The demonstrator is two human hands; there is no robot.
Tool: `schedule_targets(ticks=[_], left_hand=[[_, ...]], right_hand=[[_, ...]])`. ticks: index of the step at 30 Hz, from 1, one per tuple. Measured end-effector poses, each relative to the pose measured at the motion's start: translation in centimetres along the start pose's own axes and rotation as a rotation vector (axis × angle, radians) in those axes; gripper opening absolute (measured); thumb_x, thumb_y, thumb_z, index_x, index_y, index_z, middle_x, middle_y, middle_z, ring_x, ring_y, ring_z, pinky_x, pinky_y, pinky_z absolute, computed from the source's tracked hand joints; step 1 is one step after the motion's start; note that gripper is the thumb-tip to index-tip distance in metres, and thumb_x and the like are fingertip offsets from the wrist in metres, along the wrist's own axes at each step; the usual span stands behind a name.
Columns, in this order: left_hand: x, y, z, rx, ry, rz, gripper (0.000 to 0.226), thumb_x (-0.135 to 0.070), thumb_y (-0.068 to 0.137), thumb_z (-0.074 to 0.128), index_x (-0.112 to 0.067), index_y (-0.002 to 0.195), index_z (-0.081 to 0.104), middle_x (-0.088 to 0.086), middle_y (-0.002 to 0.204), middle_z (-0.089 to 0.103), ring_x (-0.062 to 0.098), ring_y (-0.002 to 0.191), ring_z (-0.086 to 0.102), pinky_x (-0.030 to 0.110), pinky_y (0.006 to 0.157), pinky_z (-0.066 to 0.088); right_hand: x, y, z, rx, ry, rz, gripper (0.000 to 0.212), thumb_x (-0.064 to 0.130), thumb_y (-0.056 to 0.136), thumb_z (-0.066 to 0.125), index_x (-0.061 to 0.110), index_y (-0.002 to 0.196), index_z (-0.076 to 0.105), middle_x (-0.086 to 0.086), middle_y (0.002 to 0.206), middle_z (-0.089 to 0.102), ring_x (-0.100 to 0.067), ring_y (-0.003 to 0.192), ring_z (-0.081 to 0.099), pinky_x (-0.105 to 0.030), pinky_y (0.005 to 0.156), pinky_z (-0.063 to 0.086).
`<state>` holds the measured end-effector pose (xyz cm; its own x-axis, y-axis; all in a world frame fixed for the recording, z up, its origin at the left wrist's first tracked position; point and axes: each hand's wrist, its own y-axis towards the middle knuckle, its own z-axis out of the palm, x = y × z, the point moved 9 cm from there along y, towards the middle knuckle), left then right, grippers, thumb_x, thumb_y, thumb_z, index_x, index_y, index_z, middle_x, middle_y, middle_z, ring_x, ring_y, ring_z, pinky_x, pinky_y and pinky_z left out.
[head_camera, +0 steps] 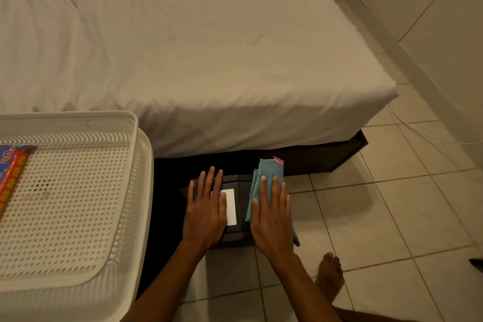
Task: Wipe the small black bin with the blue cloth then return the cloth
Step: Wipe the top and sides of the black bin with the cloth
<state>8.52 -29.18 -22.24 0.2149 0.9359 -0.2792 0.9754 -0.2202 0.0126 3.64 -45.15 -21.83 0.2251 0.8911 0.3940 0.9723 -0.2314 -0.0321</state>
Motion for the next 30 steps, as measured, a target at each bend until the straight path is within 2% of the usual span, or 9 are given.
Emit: schedule_targets(ticks=[10, 17, 19, 22, 23, 25, 26, 28, 30], left_hand=[[0.1, -0.1, -0.1, -0.011, -0.051, -0.001, 0.055, -0.039, 0.102, 0.019, -0.026, 0.155, 0.009, 0.0, 0.164, 0.01, 0.014, 0.151, -0.001, 0.043, 0.123, 0.006], [0.0, 0.0, -0.2, -0.012, -0.045, -0.011, 0.056, -0.039, 0.102, 0.017, -0.025, 0.155, 0.007, 0.0, 0.164, 0.006, 0.015, 0.151, -0.003, 0.044, 0.123, 0.008], [0.1, 0.1, -0.2, -0.015, -0.039, -0.029, 0.056, -0.039, 0.102, 0.019, -0.025, 0.155, 0.007, 0.0, 0.164, 0.006, 0.015, 0.151, -0.003, 0.043, 0.123, 0.007], [0.1, 0.1, -0.2, -0.022, -0.044, -0.038, 0.056, -0.039, 0.102, 0.019, -0.025, 0.155, 0.007, 0.0, 0.164, 0.008, 0.014, 0.151, -0.003, 0.042, 0.123, 0.007], [0.1, 0.0, -0.3, -0.025, -0.045, -0.034, 0.056, -0.038, 0.102, 0.02, -0.024, 0.155, 0.008, 0.0, 0.164, 0.009, 0.014, 0.151, -0.002, 0.042, 0.123, 0.007], [0.0, 0.0, -0.4, -0.029, -0.048, -0.019, 0.056, -0.037, 0.102, 0.022, -0.024, 0.155, 0.009, 0.0, 0.164, 0.01, 0.014, 0.151, -0.001, 0.041, 0.122, 0.007], [0.0, 0.0, -0.4, -0.03, -0.05, -0.014, 0.056, -0.036, 0.102, 0.023, -0.025, 0.155, 0.01, 0.0, 0.164, 0.011, 0.014, 0.151, -0.001, 0.041, 0.122, 0.006], [0.0, 0.0, -0.3, -0.022, -0.051, -0.011, 0.056, -0.037, 0.102, 0.022, -0.025, 0.155, 0.009, -0.001, 0.164, 0.01, 0.014, 0.151, -0.002, 0.04, 0.122, 0.005], [0.1, 0.1, -0.3, -0.008, -0.051, -0.016, 0.056, -0.038, 0.102, 0.021, -0.026, 0.155, 0.006, -0.002, 0.164, 0.007, 0.013, 0.151, -0.005, 0.039, 0.122, 0.002]], right_hand=[[0.8, -4.8, 1.1, 0.032, 0.015, -0.043, 0.058, 0.045, 0.102, 0.011, 0.012, 0.146, 0.029, -0.02, 0.15, 0.034, -0.036, 0.137, 0.032, -0.051, 0.108, 0.021], [0.4, 0.6, 0.3, 0.014, -0.05, -0.111, 0.061, 0.046, 0.1, 0.013, 0.019, 0.154, 0.004, -0.011, 0.162, 0.003, -0.024, 0.149, -0.001, -0.05, 0.119, 0.009], [0.3, 0.4, 0.1, 0.019, -0.014, -0.102, 0.063, 0.051, 0.1, 0.006, 0.02, 0.154, 0.004, -0.011, 0.161, 0.003, -0.023, 0.149, 0.0, -0.05, 0.119, 0.009], [0.8, -1.9, 0.4, 0.003, 0.055, -0.067, 0.06, 0.051, 0.101, 0.006, 0.019, 0.151, 0.013, -0.016, 0.158, 0.018, -0.031, 0.143, 0.02, -0.047, 0.114, 0.014], [1.2, -2.6, 0.8, -0.003, 0.064, -0.07, 0.061, 0.051, 0.101, 0.007, 0.018, 0.151, 0.014, -0.013, 0.16, 0.014, -0.032, 0.142, 0.021, -0.045, 0.114, 0.012], [1.8, -3.3, 1.1, -0.036, 0.076, -0.086, 0.062, 0.051, 0.1, 0.009, 0.019, 0.153, 0.007, -0.004, 0.162, -0.005, -0.027, 0.146, 0.01, -0.044, 0.115, 0.008], [1.8, -3.3, 1.3, -0.044, 0.069, -0.091, 0.061, 0.051, 0.1, 0.01, 0.02, 0.153, 0.006, -0.004, 0.162, -0.007, -0.027, 0.147, 0.009, -0.047, 0.114, 0.012], [1.5, -2.5, 1.6, -0.026, 0.017, -0.103, 0.059, 0.046, 0.1, 0.014, 0.019, 0.153, 0.009, -0.008, 0.162, 0.001, -0.031, 0.146, 0.012, -0.053, 0.112, 0.017], [1.6, -0.9, 1.2, 0.005, -0.017, -0.131, 0.059, 0.045, 0.1, 0.013, 0.02, 0.154, 0.008, -0.01, 0.161, 0.004, -0.029, 0.148, 0.005, -0.052, 0.115, 0.011]])
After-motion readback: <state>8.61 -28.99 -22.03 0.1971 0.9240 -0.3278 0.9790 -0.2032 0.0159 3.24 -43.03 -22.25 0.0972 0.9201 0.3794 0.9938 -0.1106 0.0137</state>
